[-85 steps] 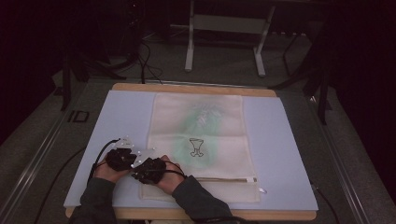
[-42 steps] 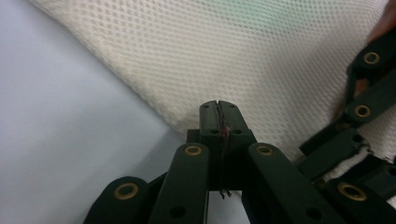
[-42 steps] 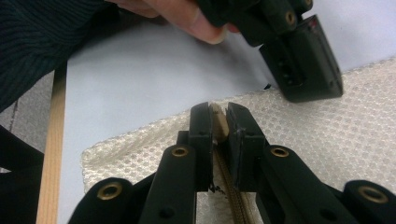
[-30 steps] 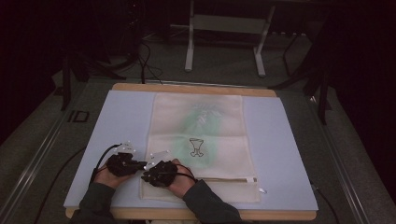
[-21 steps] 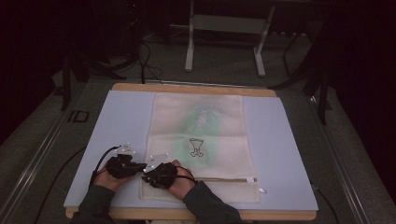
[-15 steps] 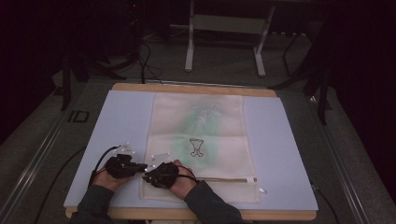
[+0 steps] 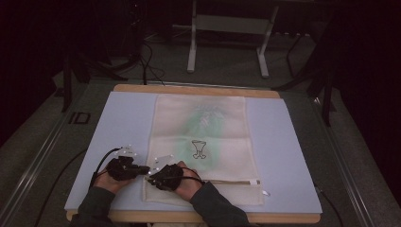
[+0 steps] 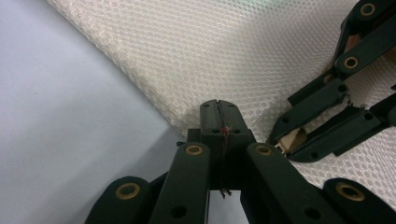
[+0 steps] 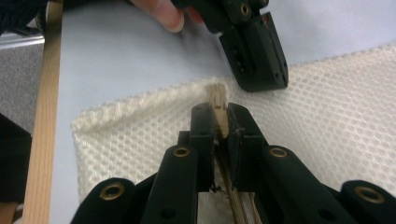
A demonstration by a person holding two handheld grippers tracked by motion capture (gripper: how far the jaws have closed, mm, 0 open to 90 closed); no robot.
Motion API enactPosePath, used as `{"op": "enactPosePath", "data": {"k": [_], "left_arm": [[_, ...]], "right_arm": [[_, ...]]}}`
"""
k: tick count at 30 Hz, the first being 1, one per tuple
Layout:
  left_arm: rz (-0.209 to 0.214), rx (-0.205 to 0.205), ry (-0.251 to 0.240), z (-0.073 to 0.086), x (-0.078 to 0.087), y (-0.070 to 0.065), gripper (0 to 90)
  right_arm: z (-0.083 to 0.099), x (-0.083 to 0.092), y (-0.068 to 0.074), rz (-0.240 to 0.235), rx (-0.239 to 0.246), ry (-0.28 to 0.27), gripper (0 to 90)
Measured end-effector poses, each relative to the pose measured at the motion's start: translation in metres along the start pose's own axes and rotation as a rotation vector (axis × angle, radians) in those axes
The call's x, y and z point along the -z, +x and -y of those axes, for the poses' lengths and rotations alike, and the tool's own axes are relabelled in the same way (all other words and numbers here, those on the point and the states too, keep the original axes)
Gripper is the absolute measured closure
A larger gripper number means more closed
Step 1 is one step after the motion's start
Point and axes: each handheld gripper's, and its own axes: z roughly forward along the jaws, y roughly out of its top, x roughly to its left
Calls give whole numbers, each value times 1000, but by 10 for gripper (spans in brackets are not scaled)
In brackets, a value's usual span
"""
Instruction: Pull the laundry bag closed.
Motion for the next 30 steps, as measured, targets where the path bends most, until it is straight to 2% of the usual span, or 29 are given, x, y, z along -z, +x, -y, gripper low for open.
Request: {"op": "enactPosePath", "data": {"k": [5,10,14,18,25,30], "left_arm": [[-10,-6,8,-1,0,-2,900],[-38,-17,31,-5,-1,-8,899],[-30,-23,36,-5,-1,-10,898],[-12,0,35,-4,-1,-8,899],[-18,-27,54,-5,0,-8,900],[-7,-24,53,-5,0,-6,900]], "right_arm": [[3,3,0,8,-2,8,823],[2,2,1,14,5,9,823],[3,2,1,14,-6,3,823],[3,2,1,16,2,5,823],[1,2,1,15,14,15,823],[1,5,1,14,16,24,823]]}}
